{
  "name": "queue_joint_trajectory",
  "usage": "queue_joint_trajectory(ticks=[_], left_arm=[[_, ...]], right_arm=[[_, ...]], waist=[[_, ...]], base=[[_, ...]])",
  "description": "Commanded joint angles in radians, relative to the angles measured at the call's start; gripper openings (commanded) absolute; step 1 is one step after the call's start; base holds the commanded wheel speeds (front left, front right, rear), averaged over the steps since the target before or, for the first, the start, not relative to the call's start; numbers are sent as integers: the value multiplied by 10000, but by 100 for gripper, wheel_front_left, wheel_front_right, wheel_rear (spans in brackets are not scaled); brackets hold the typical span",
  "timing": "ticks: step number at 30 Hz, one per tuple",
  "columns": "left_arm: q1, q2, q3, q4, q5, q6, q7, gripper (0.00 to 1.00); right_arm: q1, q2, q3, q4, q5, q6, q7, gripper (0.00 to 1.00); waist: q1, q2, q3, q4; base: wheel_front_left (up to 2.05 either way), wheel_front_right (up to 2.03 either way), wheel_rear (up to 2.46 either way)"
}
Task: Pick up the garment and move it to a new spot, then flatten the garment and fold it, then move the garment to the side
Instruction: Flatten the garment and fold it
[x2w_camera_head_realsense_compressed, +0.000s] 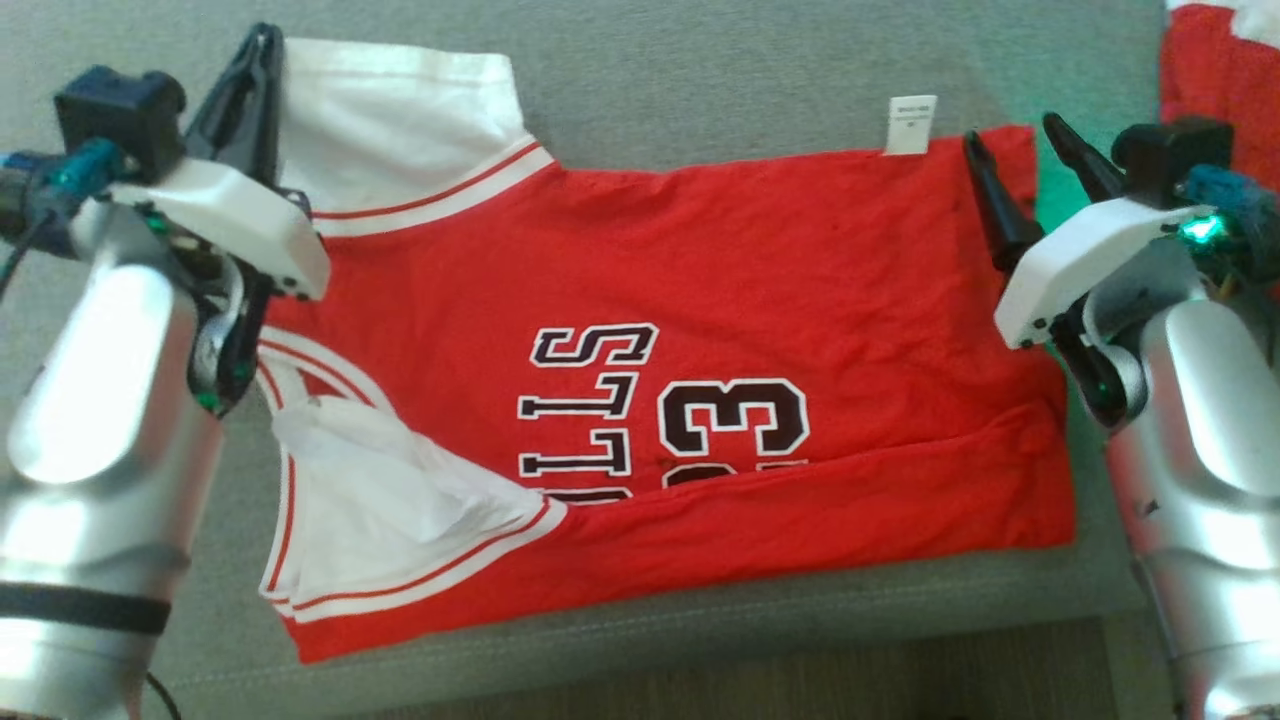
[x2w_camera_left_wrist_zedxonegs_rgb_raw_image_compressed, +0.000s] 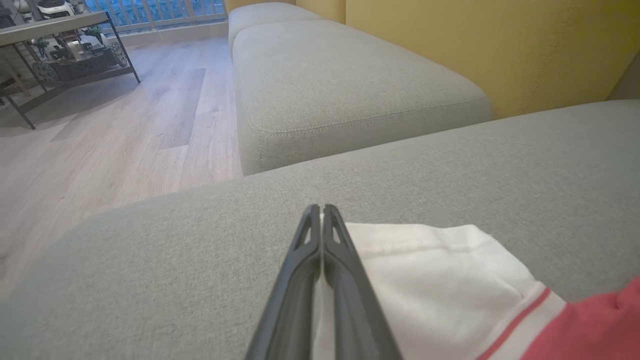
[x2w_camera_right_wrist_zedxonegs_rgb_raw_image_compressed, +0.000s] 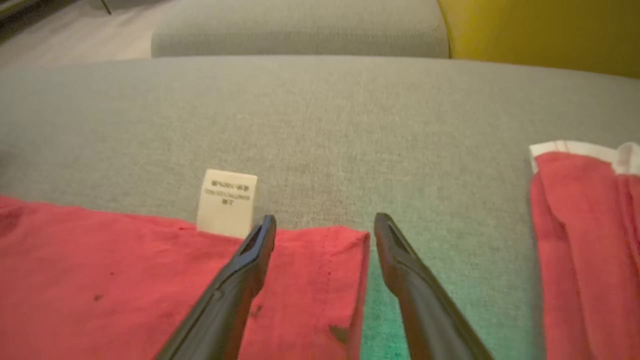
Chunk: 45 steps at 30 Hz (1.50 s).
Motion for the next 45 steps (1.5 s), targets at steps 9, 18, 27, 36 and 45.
queue_joint_trajectory(ticks=[9,18,27,36,45], left_arm=[[336,436,216,-1303,-35,339,225,0],[508,574,173,-1653,-99,480,395,0],[793,846,156,-1470,32,763,344,0],[1520,1132,251,-1623,-186,839,210,0],[2571,1593,139,-2357,-265,926,463,0]], right_arm=[[-892,-713,566,891,426,-4,624,100],[-1270,-1101,1311,1780,808,-4,633,27],[-1249,-1367,1858,2258,765,-4,133,0],[-570,-1610,2157,1868,1048,-4,-835,0],[740,-2079,2336,623,1612,-4,-1215,0]], waist=[[0,0,123,281],[0,0,181,335],[0,0,-107,324],[0,0,-756,351],[0,0,-1555,489]], base=[[0,0,0],[0,0,0],[0,0,0],[0,0,0],[0,0,0]])
